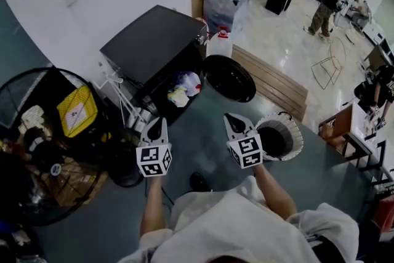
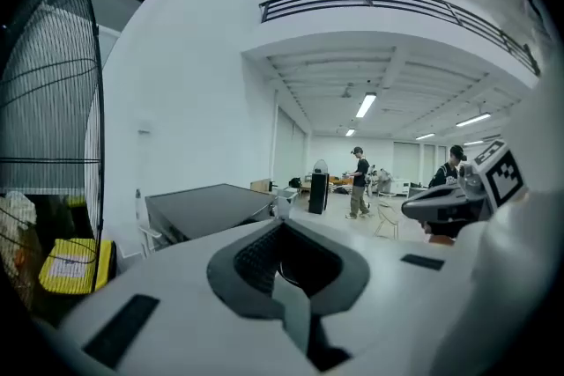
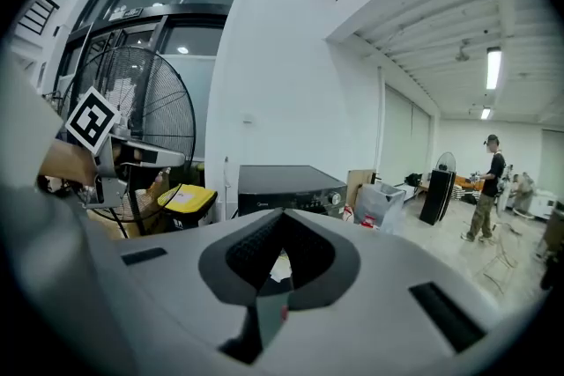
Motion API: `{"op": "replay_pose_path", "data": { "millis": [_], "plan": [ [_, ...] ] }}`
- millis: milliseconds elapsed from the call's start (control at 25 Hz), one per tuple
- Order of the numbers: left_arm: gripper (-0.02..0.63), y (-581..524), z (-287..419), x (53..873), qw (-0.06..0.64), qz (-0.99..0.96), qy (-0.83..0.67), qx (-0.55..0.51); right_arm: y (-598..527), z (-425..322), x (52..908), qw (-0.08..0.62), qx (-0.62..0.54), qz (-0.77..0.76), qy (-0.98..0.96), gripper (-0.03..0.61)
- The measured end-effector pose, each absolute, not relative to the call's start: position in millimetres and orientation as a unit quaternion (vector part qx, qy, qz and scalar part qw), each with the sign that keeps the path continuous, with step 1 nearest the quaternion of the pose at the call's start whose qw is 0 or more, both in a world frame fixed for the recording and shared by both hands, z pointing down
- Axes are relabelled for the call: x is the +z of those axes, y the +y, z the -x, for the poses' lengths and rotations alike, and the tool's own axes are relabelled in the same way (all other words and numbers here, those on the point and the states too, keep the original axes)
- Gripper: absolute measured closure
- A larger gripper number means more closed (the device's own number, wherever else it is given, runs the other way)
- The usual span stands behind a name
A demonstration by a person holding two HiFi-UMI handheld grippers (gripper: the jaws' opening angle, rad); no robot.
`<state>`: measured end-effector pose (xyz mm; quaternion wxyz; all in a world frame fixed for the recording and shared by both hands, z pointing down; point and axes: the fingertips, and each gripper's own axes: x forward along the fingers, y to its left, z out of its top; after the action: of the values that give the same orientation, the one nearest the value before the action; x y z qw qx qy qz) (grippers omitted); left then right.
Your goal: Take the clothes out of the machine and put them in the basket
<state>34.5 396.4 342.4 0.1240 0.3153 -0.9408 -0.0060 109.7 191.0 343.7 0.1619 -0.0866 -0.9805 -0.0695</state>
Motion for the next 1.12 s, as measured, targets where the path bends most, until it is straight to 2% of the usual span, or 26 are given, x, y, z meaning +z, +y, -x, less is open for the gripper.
{"op": "replay_pose_path", "data": {
  "millis": [720, 1120],
  "plan": [
    [0.595, 376, 76, 376, 0.159, -0.311, -0.937, 0.007, 173, 1, 389, 0.198, -0.056, 0.103, -0.973, 0.555],
    [0.595, 335, 136, 401, 0.190, -0.261, -0.946, 0.015, 131, 96, 411, 0.212, -0.052, 0.164, -0.962, 0.555]
  ]
}}
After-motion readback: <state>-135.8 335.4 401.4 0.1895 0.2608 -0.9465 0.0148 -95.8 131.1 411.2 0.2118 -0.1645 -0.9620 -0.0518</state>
